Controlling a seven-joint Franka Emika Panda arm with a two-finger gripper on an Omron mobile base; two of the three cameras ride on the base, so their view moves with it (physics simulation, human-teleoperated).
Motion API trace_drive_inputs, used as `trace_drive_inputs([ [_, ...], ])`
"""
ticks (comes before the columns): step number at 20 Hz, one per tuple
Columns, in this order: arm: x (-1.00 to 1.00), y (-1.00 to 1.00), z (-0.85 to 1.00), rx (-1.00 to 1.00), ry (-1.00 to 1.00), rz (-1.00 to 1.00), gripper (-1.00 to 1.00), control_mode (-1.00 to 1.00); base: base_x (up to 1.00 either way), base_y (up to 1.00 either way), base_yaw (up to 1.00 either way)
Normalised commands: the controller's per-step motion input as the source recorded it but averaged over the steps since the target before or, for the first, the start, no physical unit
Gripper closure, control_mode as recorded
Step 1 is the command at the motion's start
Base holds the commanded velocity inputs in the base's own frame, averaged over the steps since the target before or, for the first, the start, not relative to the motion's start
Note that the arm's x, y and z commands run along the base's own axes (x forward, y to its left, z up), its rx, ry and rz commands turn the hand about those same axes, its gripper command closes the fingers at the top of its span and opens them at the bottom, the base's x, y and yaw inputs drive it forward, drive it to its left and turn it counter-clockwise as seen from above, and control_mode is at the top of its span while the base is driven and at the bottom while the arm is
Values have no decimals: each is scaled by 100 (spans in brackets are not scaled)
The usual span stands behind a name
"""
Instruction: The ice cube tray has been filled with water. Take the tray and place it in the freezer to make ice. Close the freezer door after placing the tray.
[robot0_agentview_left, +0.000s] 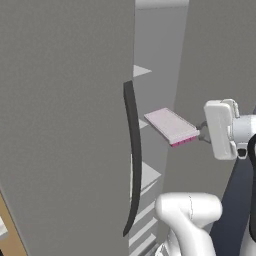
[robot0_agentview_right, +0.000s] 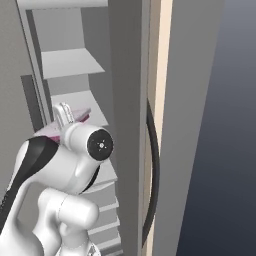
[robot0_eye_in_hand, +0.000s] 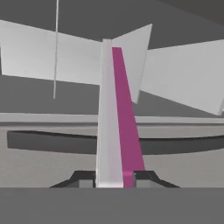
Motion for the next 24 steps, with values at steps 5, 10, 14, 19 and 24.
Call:
trace_drive_inputs([
  [5,12,0,0,0,6,5,100,-100,0,0,0],
  [10,8,0,-6,0,8,4,100,-100,0,0,0],
  [14,9,1,-15,0,7,3,100,-100,0,0,0],
  [19,15,7,-22,-2,3,2,100,-100,0,0,0],
  [24,18,13,-15,-2,0,0,100,-100,0,0,0],
])
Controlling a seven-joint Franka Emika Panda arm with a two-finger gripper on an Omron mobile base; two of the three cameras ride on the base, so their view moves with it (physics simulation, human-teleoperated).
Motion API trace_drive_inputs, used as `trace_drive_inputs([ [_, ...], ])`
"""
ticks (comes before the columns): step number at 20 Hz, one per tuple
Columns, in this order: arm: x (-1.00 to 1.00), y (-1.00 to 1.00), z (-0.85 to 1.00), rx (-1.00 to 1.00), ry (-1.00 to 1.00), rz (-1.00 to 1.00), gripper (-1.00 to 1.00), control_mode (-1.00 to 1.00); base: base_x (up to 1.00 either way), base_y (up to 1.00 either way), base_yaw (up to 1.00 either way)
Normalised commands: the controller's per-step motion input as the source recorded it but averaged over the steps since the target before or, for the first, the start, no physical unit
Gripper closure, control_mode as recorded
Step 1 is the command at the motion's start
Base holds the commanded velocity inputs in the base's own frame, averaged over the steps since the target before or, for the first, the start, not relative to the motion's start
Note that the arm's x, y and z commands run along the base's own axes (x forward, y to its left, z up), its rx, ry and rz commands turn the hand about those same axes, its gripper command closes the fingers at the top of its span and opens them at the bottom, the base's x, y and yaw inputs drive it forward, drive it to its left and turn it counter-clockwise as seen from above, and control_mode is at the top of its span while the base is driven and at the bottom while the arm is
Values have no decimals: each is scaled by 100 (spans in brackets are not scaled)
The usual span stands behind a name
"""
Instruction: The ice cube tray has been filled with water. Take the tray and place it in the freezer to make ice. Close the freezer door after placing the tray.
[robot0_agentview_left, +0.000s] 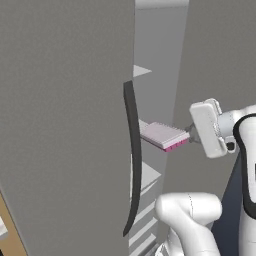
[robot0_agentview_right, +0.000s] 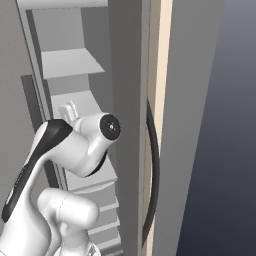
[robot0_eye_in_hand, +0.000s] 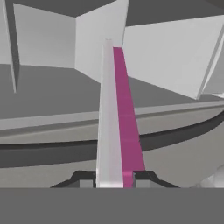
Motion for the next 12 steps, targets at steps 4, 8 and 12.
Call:
trace_drive_inputs([
  [4,7,10,-2,-1,-3,0,100,-100,0,0,0],
  [8,0,1,0,0,-10,0,100,-100,0,0,0],
  [12,-2,0,10,2,-12,0,100,-100,0,0,0],
])
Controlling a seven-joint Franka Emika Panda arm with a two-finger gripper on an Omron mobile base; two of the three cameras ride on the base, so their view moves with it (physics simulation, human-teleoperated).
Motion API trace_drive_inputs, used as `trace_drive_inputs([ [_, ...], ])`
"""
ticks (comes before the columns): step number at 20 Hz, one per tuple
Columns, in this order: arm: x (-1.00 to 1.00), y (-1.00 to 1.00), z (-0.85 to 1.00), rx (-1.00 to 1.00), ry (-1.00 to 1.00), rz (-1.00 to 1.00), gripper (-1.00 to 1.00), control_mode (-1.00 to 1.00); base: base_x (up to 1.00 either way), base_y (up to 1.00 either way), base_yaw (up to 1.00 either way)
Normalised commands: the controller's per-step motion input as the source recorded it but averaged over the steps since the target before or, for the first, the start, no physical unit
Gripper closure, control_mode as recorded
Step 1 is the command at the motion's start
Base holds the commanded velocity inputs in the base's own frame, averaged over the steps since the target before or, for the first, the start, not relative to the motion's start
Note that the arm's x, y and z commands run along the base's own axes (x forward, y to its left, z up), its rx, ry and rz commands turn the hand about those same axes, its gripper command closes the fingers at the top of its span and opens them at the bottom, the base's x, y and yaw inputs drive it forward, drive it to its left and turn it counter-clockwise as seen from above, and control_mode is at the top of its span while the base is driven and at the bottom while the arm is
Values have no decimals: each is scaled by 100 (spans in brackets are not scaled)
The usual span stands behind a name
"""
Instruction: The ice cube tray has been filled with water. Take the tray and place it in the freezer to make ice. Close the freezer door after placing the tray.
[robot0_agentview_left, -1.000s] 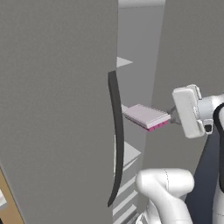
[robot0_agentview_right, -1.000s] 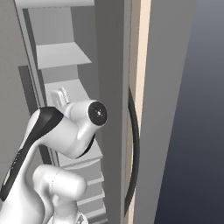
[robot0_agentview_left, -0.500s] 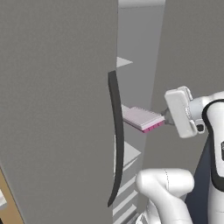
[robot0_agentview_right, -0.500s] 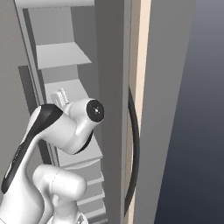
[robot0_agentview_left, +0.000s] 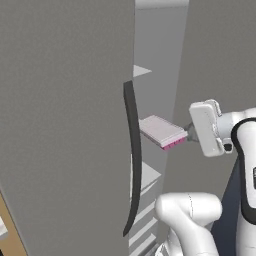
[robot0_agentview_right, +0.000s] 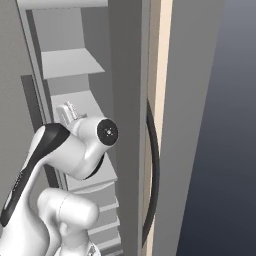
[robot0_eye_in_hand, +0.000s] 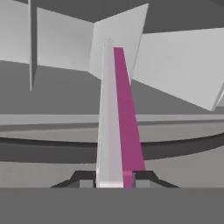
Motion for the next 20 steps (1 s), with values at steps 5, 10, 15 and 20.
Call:
trace_drive_inputs([
  [5,0,0,10,8,-2,0,100,-100,0,0,0],
  [10,16,0,1,7,0,0,100,-100,0,0,0],
  [15,32,0,0,2,1,0,100,-100,0,0,0],
  [20,43,0,0,0,1,0,100,-100,0,0,0],
])
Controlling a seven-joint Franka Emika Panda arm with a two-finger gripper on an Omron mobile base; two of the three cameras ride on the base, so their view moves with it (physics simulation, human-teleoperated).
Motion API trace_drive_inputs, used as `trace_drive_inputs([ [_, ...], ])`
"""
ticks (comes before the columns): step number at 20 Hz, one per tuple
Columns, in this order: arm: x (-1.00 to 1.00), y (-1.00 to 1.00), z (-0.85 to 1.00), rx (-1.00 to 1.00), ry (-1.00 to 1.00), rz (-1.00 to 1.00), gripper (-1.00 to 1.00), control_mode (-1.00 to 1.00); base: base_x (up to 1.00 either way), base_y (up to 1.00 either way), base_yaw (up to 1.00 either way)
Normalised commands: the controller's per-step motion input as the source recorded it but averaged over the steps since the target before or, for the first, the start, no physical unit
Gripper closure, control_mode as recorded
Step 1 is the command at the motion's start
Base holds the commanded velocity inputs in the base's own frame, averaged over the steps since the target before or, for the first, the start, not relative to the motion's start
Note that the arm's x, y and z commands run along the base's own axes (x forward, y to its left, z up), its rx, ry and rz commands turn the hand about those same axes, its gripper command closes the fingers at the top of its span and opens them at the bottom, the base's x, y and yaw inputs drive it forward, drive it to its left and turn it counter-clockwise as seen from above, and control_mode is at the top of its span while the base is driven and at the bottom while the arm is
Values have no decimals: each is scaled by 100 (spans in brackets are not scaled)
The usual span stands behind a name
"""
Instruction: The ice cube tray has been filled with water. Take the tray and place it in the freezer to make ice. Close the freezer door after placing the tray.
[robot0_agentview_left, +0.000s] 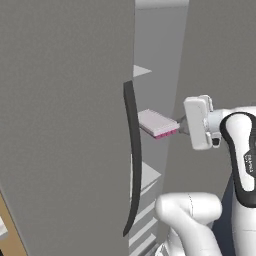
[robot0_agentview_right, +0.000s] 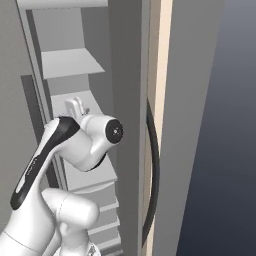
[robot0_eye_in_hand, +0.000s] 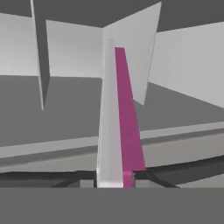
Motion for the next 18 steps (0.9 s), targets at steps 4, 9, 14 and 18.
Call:
trace_drive_inputs([
  [4,43,0,0,0,2,0,100,-100,0,0,0],
  [9,38,0,0,0,1,0,100,-100,0,0,0],
  [14,45,5,-11,0,3,0,100,-100,0,0,0],
  [18,44,6,-14,0,2,0,100,-100,0,0,0],
])
